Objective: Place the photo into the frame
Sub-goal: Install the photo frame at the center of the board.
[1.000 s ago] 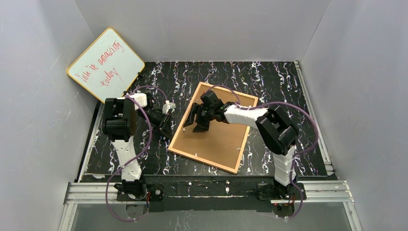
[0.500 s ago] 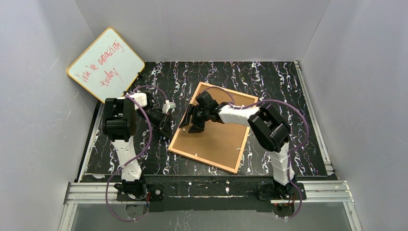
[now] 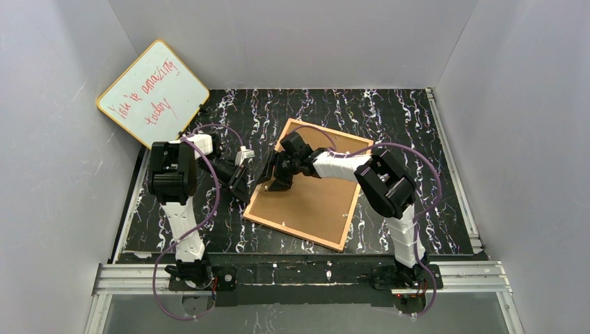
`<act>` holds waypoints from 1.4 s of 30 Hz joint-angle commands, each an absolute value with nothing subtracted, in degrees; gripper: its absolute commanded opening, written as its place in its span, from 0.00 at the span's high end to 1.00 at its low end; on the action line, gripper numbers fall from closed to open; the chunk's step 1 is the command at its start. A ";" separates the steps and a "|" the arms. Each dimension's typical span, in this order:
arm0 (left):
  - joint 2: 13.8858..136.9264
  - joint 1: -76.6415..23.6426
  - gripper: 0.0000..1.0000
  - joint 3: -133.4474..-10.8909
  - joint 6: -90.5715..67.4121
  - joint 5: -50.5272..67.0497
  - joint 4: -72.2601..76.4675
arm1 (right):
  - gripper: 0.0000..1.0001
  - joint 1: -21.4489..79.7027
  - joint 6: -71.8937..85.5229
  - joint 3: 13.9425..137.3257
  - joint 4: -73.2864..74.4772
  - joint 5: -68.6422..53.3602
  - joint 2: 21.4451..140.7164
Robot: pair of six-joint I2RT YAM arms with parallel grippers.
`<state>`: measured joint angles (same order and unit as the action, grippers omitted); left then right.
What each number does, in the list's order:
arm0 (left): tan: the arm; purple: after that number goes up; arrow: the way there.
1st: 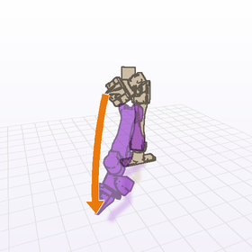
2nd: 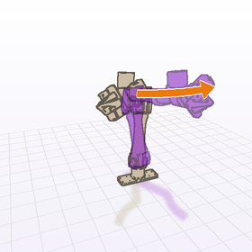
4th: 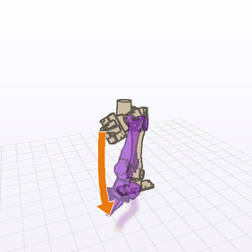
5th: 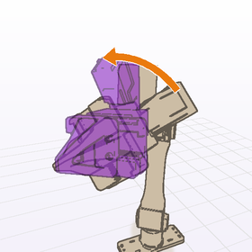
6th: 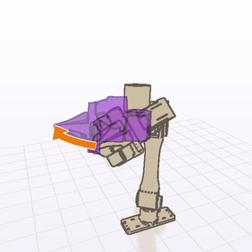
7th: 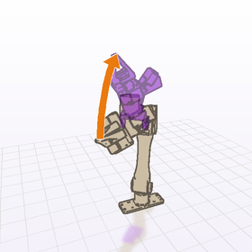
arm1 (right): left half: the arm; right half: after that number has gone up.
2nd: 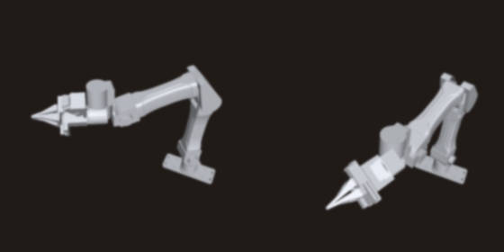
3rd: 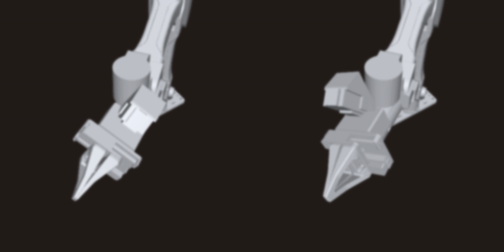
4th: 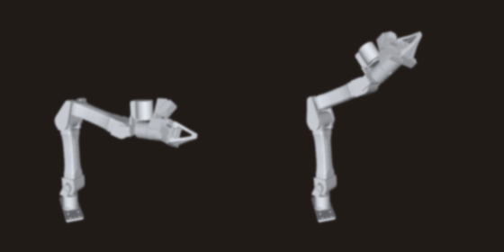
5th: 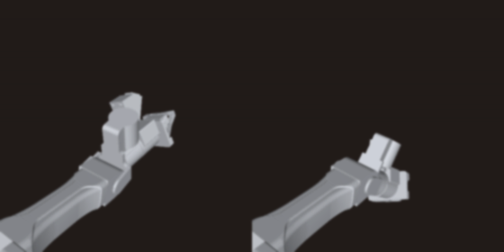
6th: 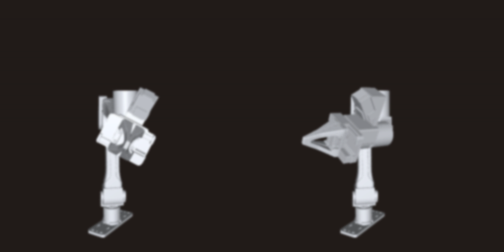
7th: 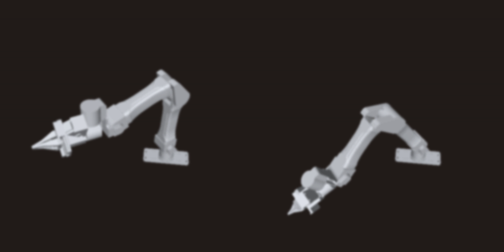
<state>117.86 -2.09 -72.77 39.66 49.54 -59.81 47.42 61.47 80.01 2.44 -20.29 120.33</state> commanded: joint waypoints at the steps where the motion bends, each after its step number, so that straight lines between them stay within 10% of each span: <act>1: 116.65 -2.24 0.78 -70.79 41.02 51.33 -60.11 | 0.37 47.94 62.57 82.02 1.63 -20.37 122.39; 42: 116.79 -3.05 0.80 -67.84 41.25 51.15 -57.50 | 0.41 49.16 64.33 88.35 0.64 -11.96 126.99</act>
<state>117.86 -2.20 -69.78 39.88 50.33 -57.60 48.84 64.75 85.84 6.35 -18.57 123.74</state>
